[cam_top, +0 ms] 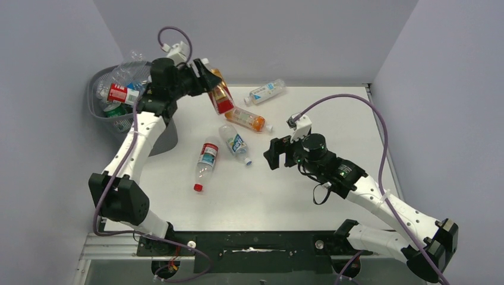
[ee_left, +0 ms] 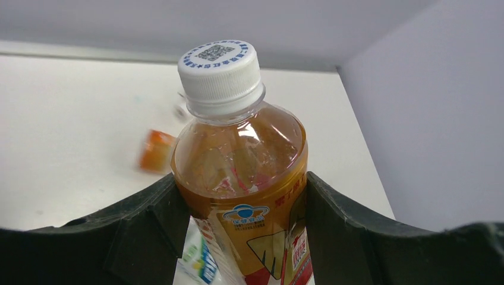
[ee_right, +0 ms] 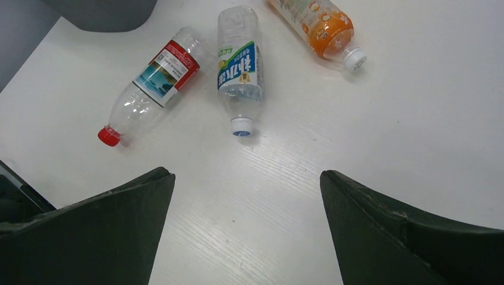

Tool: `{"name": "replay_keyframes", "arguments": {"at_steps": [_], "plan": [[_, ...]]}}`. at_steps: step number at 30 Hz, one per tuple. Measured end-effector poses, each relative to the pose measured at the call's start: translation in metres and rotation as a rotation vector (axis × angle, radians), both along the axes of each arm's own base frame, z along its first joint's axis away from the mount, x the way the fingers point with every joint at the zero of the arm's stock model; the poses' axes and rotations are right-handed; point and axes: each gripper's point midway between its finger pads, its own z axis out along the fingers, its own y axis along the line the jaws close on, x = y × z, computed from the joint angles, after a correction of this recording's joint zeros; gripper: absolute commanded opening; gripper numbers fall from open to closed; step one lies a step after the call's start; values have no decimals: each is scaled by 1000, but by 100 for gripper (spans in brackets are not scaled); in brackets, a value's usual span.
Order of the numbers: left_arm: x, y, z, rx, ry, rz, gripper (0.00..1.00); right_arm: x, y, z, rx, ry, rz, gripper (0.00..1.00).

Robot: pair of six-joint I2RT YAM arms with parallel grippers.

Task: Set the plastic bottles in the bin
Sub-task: Place the plastic bottle in the trash bin.

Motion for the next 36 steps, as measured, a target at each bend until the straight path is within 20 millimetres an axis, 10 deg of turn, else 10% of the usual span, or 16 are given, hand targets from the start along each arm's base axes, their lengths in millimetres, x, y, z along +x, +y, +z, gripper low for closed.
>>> {"name": "replay_keyframes", "arguments": {"at_steps": [8, 20, 28, 36], "plan": [[33, 129, 57, 47, -108, 285, 26, -3, 2, -7, 9, 25, 7, 99], [8, 250, 102, 43, -193, 517, 26, -5, 7, -20, -2, 63, 27, 99], [-6, 270, 114, 59, -224, 558, 28, -3, 14, -34, -18, 98, 44, 99], [-11, 277, 108, 105, -215, 591, 57, -4, 19, -44, -28, 130, 58, 99]]}}
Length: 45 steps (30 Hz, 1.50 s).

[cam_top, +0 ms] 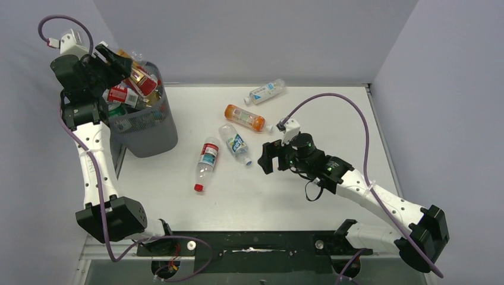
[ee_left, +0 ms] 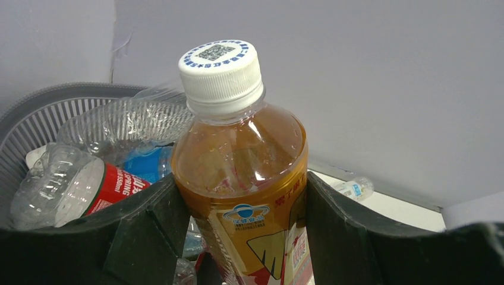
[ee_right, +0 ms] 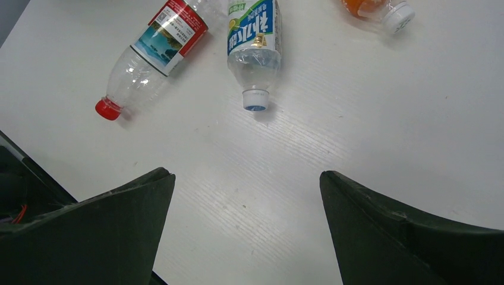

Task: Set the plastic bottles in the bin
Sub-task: Place the plastic bottle in the trash bin.

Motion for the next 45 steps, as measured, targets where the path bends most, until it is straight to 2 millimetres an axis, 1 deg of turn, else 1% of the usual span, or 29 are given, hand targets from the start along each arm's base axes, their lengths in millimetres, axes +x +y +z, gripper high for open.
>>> {"name": "replay_keyframes", "arguments": {"at_steps": [1, 3, 4, 12, 16, 20, 22, 24, 26, 30, 33, 36, 37, 38, 41, 45], "plan": [[0, 1, -2, 1, 9, 5, 61, 0, 1, -1, 0, 3, 2, 99], [-1, 3, -7, 6, 25, 15, 76, 0, 2, -1, 2, 6, 7, 99], [-1, 4, -9, 8, 31, 21, 79, 0, 3, -2, 1, 8, 8, 99], [-2, 9, -14, 15, 53, 50, 82, 0, 6, -8, -4, 24, 16, 98], [-3, 11, -15, 16, 57, 61, 83, 1, 6, -7, -1, 21, 15, 98], [-9, 9, -12, 15, 48, 62, 83, 2, 7, -7, 1, 17, 16, 98], [-14, 3, -7, 8, 36, 45, 83, 4, 9, -11, -7, 21, 17, 98], [-17, -6, -1, 1, 21, 16, 83, 7, 12, -20, -28, 34, 20, 98], [-19, -21, 3, -4, 10, -19, 83, 11, 15, -30, -53, 49, 25, 98], [-19, -69, 6, -5, 1, -137, 83, 21, 20, -49, -105, 78, 32, 100], [-22, -110, 3, -6, 6, -237, 83, 29, 25, -57, -123, 87, 40, 95], [-28, -139, -4, -9, 20, -308, 84, 39, 30, -67, -137, 96, 54, 90], [-30, -144, -7, -9, 25, -318, 84, 41, 34, -70, -139, 100, 63, 89], [-32, -154, -9, -9, 31, -343, 84, 43, 37, -74, -142, 105, 72, 87], [-38, -174, -18, -3, 48, -382, 84, 49, 46, -85, -149, 121, 100, 81], [-42, -192, -29, 8, 74, -419, 84, 53, 58, -101, -159, 152, 140, 76]]}}
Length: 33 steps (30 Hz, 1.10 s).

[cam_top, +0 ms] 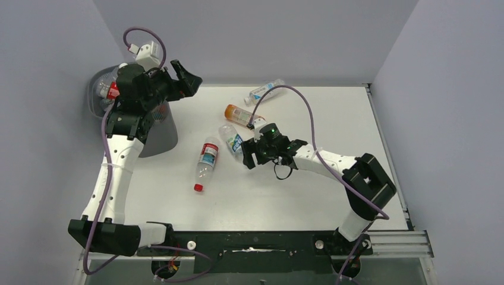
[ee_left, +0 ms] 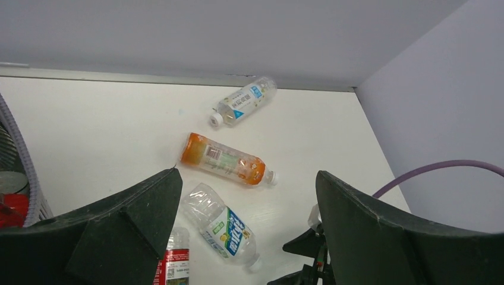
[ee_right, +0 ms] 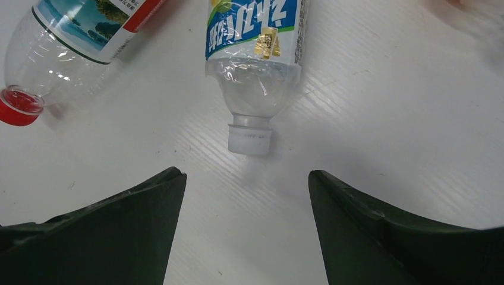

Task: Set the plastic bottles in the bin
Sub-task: Place the plastic bottle in the trash bin, then pick up the plastic bottle at the center of the board.

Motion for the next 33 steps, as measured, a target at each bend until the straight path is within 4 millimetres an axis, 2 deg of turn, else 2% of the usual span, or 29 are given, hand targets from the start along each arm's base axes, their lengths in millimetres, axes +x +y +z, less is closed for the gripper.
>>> {"name": "replay_keyframes", "arguments": {"at_steps": [12, 21, 28, 30, 33], "plan": [[-7, -23, -32, 27, 70, -39, 84, 21, 29, -31, -14, 37, 54, 64], [-13, -34, -42, 35, 88, -58, 84, 24, 34, -55, -43, 72, 69, 31], [-19, -46, -59, 41, 127, -92, 84, 20, 30, -50, -40, 64, 70, 27], [-20, -48, -62, 35, 136, -99, 84, 16, 25, -42, -35, 55, 65, 27], [-22, -51, -66, 24, 148, -110, 84, 12, 17, -19, -13, 11, 52, 27]]}}
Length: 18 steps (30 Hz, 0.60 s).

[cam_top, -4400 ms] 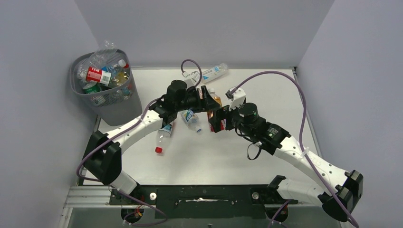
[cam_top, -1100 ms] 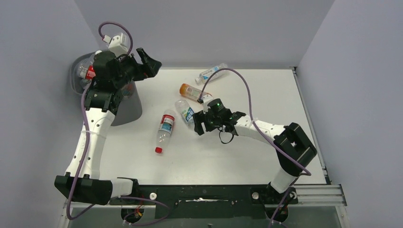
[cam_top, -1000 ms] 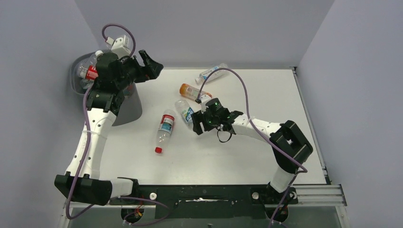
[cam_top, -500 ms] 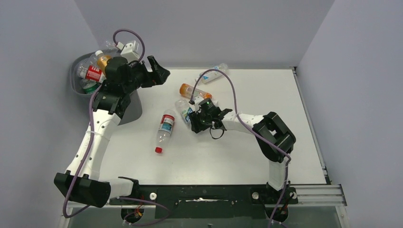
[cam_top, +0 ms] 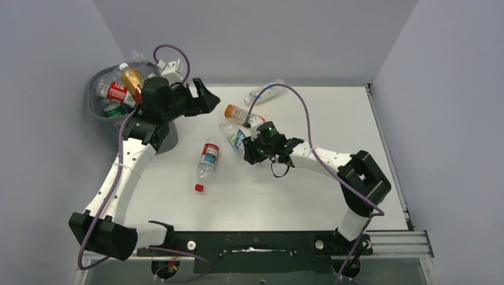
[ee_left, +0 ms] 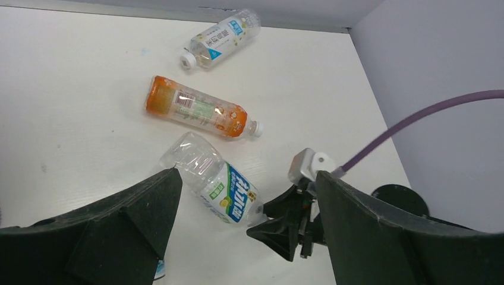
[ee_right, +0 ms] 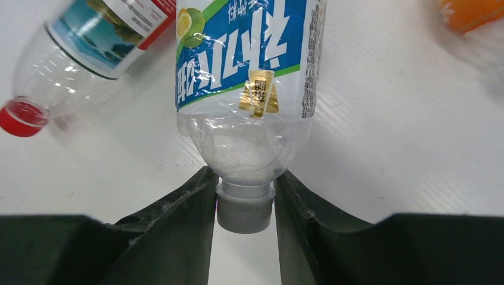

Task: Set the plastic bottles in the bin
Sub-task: Pick up the plastic bottle at the center of the board.

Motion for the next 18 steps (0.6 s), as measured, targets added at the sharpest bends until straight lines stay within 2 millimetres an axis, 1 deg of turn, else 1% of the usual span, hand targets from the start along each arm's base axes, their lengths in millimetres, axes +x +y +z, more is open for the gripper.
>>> {"name": "replay_keyframes", "arguments": {"at_steps": [4, 7, 10, 12, 14, 18], "plan": [[-2, -5, -8, -27, 20, -16, 84, 1, -7, 47, 57, -93, -25, 27], [-4, -10, -17, -57, 46, -35, 84, 1, -12, 83, 105, -164, -45, 27], [-6, -16, -26, -94, 72, -55, 84, 0, -17, 113, 145, -222, -63, 27], [-7, -20, -31, -120, 85, -65, 84, -2, -21, 128, 165, -251, -72, 27], [-8, -23, -35, -145, 100, -73, 84, -4, -25, 139, 180, -271, -78, 28], [-9, -30, -41, -216, 112, -83, 84, -8, -29, 154, 206, -299, -82, 28]]}}
